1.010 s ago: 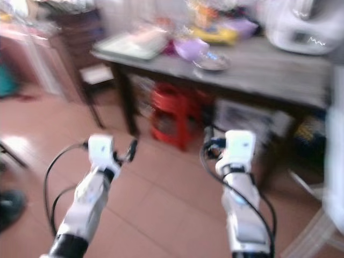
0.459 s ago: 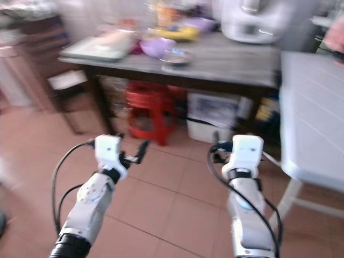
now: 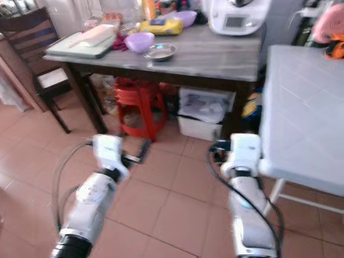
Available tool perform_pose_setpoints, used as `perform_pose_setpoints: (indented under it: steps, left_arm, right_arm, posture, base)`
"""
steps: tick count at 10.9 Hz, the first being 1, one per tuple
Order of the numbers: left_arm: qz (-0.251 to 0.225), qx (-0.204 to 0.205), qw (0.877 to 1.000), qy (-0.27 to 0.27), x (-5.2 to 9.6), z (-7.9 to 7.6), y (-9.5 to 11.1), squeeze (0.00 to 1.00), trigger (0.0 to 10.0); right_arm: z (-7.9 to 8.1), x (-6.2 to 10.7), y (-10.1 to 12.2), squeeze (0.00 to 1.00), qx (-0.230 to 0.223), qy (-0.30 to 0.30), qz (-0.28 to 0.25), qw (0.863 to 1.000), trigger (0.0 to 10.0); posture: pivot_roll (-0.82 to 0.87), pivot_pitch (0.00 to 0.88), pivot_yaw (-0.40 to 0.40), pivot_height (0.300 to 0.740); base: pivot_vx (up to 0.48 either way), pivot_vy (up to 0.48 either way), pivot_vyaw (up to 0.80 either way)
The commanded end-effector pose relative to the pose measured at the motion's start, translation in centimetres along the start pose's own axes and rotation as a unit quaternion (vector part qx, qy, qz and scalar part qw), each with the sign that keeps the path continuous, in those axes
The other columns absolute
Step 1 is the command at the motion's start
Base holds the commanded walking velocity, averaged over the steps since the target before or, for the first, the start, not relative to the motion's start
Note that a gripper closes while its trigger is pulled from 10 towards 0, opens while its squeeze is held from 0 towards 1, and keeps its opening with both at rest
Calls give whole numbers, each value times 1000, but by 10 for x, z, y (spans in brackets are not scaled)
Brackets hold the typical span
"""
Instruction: Setting the table
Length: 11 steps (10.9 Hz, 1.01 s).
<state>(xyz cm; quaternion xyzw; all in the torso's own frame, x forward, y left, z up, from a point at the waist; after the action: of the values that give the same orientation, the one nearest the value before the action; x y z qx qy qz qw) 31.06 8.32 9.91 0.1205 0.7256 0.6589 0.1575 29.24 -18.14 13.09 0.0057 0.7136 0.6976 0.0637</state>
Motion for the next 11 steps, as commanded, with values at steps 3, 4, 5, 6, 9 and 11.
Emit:
perform_pose_setpoints:
  steps: [3,4,5,6,9,11]
  left_arm:
    - [4,-6,1000,10,1,8,0,0,10000]
    - [3,-6,1000,9,1,8,0,0,10000]
    - [3,-5,1000,7,1,8,0,0,10000]
    - [5,-5,1000,6,1,7,-1,0,10000]
    - [8,-6,1000,2,3,6,-2,0,10000]
    - [8,-2,1000,11,2,7,-2,0,10000]
  right_arm:
    - [7,-2,6,0,-8,9,-8,1000,10000]
    - [7,-2,6,0,-7,9,-8,1000,10000]
    - [6,-2,7,0,-7,7,-10,1000,10000]
    - [7,-1,7,0,-7,7,-10,1000,10000]
    - [8,2,5,0,-8,6,-5,1000,10000]
    - [9,2,4,0,-6,7,-4,1000,10000]
  posture:
    - [-151,47,86,740]
    - [-153,46,86,740]
    - [-154,49,87,740]
    - [-154,52,89,740]
    - [-154,62,95,740]
    - [-151,61,98,740]
  base:
    - [0,-480,-267]
    - [0,-480,-800]
    - [0,-480,-800]
    - [0,-480,-406]
    - [0,-446,0]
    - [0,0,0]
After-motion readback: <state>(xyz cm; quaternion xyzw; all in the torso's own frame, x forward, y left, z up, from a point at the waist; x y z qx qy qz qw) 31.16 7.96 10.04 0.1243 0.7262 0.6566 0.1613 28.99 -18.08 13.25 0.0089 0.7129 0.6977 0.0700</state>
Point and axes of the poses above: a point about 5 cm out from each wrist's last joint towards the gripper, its own x axis pointing back from the gripper into the wrist, its own y axis along the axis of the wrist's last joint, z = x × y, the point moved 1 cm from there along -x, pointing out of the wrist towards the gripper, and after that the axes turned 3 degrees about -x, right-handed, at the moved point
